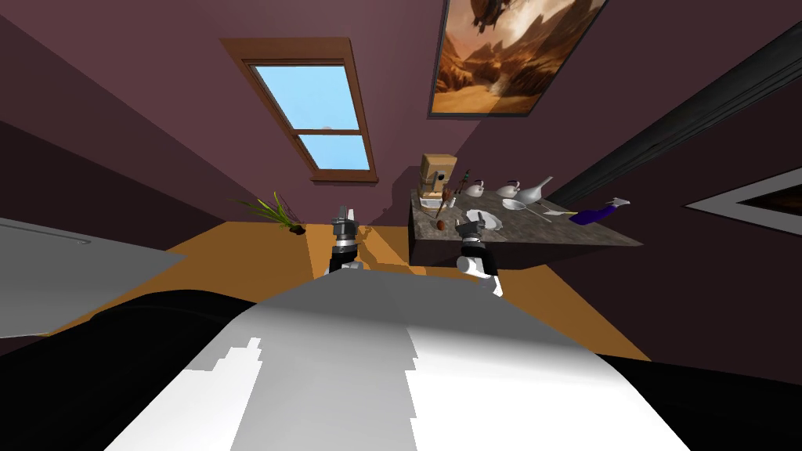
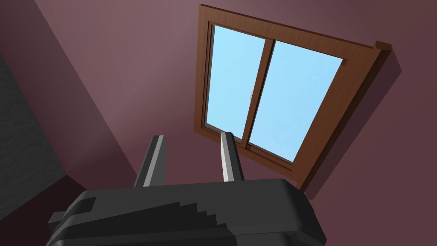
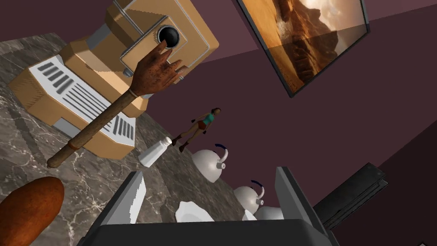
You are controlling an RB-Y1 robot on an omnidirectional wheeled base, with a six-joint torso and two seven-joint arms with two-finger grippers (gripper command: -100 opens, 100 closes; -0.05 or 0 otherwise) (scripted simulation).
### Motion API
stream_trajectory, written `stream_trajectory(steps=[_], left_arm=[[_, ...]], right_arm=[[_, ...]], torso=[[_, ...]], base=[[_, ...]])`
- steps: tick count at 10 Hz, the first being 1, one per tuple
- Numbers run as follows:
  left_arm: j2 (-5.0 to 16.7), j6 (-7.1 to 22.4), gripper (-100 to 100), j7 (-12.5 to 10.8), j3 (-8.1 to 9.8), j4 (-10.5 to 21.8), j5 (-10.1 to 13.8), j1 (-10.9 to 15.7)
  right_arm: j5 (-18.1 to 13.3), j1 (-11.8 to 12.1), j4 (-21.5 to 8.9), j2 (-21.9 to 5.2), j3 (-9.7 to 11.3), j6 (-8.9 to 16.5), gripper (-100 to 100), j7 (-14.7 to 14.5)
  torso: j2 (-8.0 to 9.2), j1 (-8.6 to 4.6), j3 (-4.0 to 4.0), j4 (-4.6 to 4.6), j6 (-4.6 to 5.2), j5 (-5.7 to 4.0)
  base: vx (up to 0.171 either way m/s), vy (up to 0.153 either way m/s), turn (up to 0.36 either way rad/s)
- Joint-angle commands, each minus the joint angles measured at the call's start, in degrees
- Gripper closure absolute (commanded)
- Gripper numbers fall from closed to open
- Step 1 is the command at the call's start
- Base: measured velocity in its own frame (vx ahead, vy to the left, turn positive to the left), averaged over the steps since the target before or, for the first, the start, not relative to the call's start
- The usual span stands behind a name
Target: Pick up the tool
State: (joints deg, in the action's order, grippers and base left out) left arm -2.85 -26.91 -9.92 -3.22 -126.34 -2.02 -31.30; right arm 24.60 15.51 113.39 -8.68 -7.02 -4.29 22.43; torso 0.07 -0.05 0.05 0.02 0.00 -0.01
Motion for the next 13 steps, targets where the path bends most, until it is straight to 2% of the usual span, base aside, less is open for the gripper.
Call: stream_trajectory(steps=[1, 8, 9, 13], left_arm=[[0.0, 0.0, 0, 0.0, 0.0, 0.0, 0.0, 0.0], [0.0, 0.0, 0, 0.0, 0.0, 0.0, 0.0, -0.01], [0.01, 0.0, 0, 0.0, 0.0, 0.0, 0.0, -0.01], [0.01, 0.0, 0, 0.0, 0.01, 0.0, 0.0, -0.01]], right_arm=[[2.35, -1.63, -2.46, 0.03, 0.12, 1.58, -100, 2.58], [12.65, -8.82, -12.18, 0.75, 1.56, 7.19, -100, 12.66], [12.65, -8.82, -12.23, 0.75, 1.56, 7.19, -100, 12.66], [17.71, -12.61, -16.96, 1.96, 2.53, 9.51, -100, 17.49]], torso=[[0.0, 0.0, 0.0, 0.0, 0.0, 0.0], [-0.18, -0.1, -0.1, -0.04, 0.0, -0.02], [-0.22, -0.13, -0.13, -0.05, 0.0, -0.03], [-0.29, -0.16, -0.17, -0.06, 0.0, -0.04]], base=[[-0.021, -0.018, 0.005], [0.009, -0.035, 0.01], [0.021, -0.046, 0.007], [0.048, -0.053, 0.011]])
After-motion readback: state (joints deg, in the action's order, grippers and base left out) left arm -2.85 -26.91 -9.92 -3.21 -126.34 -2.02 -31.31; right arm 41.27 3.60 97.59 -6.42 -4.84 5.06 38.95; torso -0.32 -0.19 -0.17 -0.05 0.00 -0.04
